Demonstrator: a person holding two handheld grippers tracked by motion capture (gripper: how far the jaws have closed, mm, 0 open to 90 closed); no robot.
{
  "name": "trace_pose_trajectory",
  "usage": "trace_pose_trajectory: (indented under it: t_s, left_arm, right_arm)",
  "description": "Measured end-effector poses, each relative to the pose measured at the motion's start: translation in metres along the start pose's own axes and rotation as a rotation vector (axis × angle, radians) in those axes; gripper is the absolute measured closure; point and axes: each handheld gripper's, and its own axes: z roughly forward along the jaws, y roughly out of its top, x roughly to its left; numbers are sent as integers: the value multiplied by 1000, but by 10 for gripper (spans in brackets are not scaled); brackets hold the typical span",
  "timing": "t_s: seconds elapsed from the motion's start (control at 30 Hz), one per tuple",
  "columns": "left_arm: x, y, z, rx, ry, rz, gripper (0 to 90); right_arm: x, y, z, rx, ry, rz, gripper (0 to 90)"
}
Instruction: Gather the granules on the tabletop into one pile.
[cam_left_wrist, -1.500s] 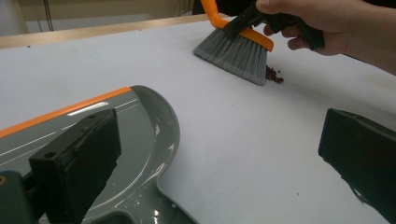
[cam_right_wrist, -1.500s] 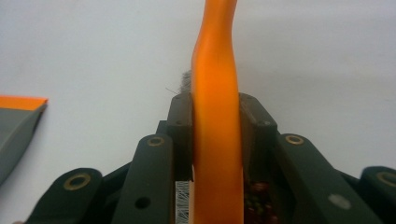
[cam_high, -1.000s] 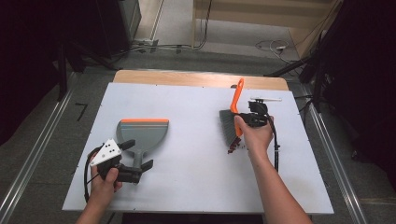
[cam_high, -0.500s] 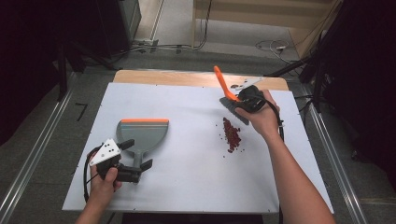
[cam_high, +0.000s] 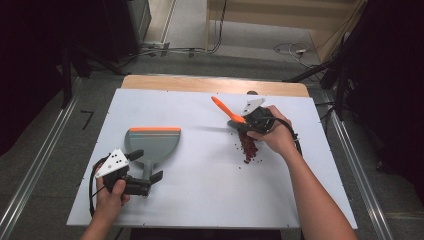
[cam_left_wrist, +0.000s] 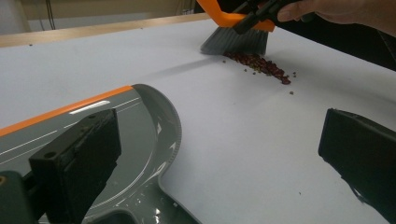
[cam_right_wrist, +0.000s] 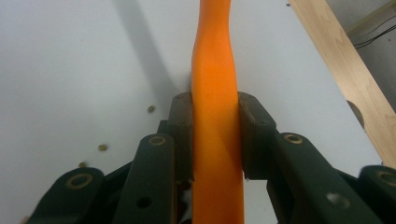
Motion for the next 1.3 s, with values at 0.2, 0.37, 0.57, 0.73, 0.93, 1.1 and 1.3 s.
trace_pose_trajectory:
  t_s: [0.2,0.37,0.57,0.73,0.93,1.1,1.3]
  left_arm:
    - [-2,0,1,5,-1,3,0]
    - [-1,0,2,7,0,3,0]
    - [0,-1,2,4,-1,0,0]
    - [0,-1,2,4,1,0,0]
    - [-3,0,3,7,-2,6,0]
    - [-4,0,3,12,-1,8,0]
    - [-3,0,4,10,-3,5,0]
  right_arm:
    - [9,-6,-10,-4,36,-14,690]
    - [12,-10,-19,-17,29,-7,689]
    - [17,-5,-49,-89,83,89,688]
    - [43,-4,-65,-50,270,128,689]
    - [68,-13,-46,29,407,132,689]
    - [52,-18,-35,34,368,184,686]
    - [30,-20,-29,24,268,239,686]
